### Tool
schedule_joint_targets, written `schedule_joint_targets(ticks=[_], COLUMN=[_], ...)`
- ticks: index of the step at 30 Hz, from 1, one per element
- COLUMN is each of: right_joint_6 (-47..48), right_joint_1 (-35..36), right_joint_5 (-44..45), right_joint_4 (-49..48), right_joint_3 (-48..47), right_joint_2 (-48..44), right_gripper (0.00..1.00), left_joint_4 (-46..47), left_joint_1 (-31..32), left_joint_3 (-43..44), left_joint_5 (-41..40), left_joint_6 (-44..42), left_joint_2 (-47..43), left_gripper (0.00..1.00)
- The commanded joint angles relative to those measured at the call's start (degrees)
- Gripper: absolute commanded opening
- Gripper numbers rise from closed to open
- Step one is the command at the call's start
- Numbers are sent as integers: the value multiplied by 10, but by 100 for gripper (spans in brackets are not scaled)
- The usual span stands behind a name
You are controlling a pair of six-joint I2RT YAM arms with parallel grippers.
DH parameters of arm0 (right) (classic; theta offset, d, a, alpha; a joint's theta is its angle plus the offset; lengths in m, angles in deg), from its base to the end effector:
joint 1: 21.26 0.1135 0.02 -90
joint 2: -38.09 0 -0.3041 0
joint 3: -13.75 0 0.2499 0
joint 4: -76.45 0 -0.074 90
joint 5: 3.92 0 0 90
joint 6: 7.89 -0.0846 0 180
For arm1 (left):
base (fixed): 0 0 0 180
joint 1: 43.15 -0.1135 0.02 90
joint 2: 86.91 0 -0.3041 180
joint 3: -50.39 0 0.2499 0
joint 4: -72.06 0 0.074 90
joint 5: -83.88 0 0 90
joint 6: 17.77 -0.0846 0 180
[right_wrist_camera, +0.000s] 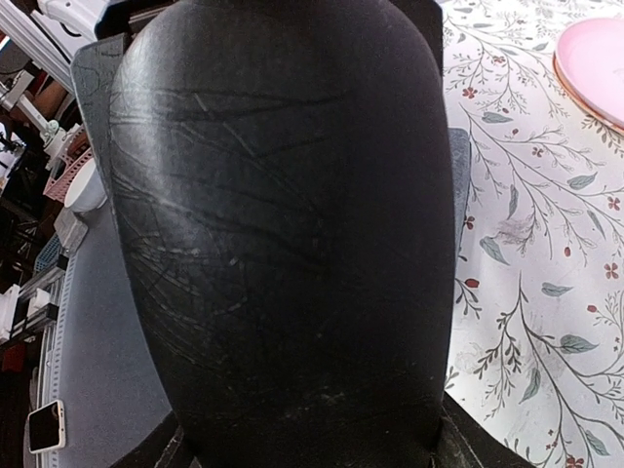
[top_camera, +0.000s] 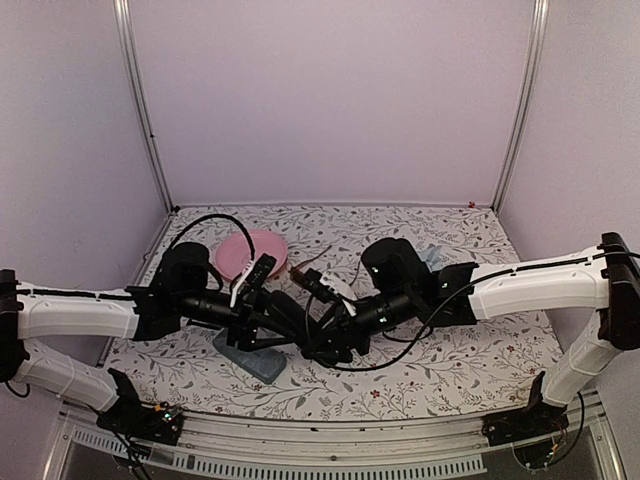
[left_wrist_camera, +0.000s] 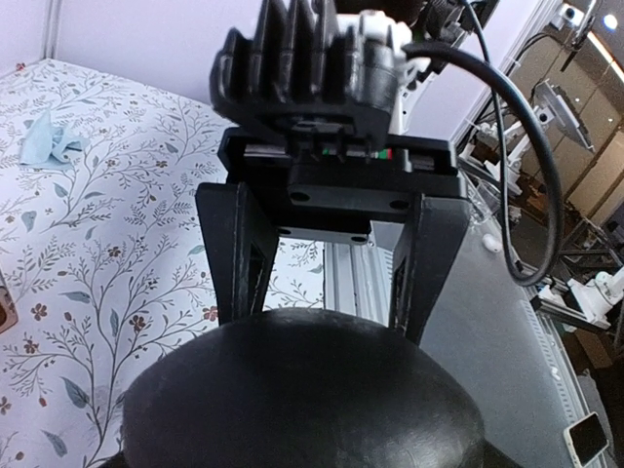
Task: Organize the sunglasses
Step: Open the sunglasses case.
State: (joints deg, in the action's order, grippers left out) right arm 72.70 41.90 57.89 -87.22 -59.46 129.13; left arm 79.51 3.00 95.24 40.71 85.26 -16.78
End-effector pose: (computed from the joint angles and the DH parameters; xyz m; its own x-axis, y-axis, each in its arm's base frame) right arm 0.1388 0.3628 0.2576 -0.4075 -0.4862 -0.7730 -0.9085 0.1304 0.3970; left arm 0.1413 -0.2361 0.2524 -0.4263 0.2212 -0.8771 0.9015 0.0237 -0.4322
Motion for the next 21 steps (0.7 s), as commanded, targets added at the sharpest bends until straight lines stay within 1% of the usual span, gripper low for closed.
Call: schedule_joint_targets(ticks=[1, 5, 11, 15, 21], right_joint_6=[-16, -39, -102, -136, -218], right_joint_1=[1, -7, -37, -47, -68], right_joint_5=[-7, -41, -103, -144, -201], right_joint_4=[-20, -44, -103, -144, -233], right_joint_3=[-10, 8, 57, 82, 133], right_joint_2=[0, -1, -21, -25, -28], right_gripper=[59, 54, 47, 47, 47], left_joint_4=[-16, -22, -16, -11, 11], left_joint_1=[-2, -1, -1, -2, -1], left_joint_3=[18, 16, 15, 14, 0], left_joint_5=[6, 21, 46, 55, 75], left_joint_6=[-27, -52, -75, -84, -91], left_joint_2=[21, 30, 36, 38, 30], left_gripper=[0, 0, 0, 0, 0])
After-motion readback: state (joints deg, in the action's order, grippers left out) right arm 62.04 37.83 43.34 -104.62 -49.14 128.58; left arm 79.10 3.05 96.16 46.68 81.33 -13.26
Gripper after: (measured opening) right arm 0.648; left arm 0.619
